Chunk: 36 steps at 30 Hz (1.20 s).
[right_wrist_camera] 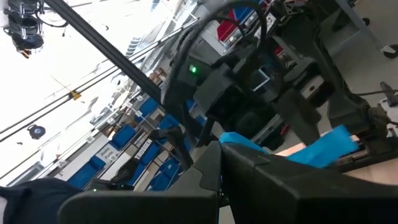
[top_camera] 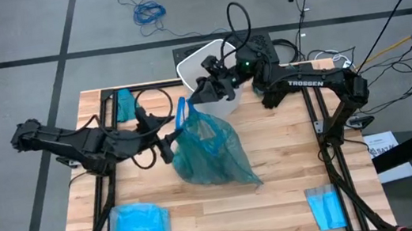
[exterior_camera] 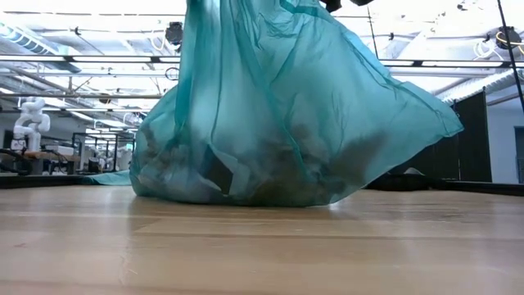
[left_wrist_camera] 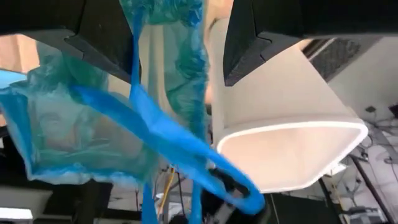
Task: Place trash/remove bag and relplace
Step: Close the blue trash bag
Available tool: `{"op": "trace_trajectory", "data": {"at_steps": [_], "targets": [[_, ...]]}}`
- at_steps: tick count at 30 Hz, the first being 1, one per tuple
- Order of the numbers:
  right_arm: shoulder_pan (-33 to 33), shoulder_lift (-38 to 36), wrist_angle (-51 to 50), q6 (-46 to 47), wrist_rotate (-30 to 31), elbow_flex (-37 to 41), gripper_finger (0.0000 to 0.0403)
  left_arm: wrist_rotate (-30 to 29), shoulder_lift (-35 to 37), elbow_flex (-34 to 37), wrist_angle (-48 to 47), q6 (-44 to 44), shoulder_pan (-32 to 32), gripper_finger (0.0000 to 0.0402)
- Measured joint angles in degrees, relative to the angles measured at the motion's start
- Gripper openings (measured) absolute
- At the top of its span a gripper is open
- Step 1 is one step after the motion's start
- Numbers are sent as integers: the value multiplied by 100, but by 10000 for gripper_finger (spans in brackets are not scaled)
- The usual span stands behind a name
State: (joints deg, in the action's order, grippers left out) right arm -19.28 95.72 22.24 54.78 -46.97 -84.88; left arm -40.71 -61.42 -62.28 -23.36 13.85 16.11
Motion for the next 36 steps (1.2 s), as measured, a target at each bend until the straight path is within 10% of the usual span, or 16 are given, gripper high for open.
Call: {"op": "trace_trajectory", "data": {"at_steps": [23,36], "targets": [[141,0,-76,-42,1,0,0,1381,-53,-26,819,-858,-959,221],[139,-2,-96,-134,33,0,0,2118,67,-925,-836,481,-631,221]]}}
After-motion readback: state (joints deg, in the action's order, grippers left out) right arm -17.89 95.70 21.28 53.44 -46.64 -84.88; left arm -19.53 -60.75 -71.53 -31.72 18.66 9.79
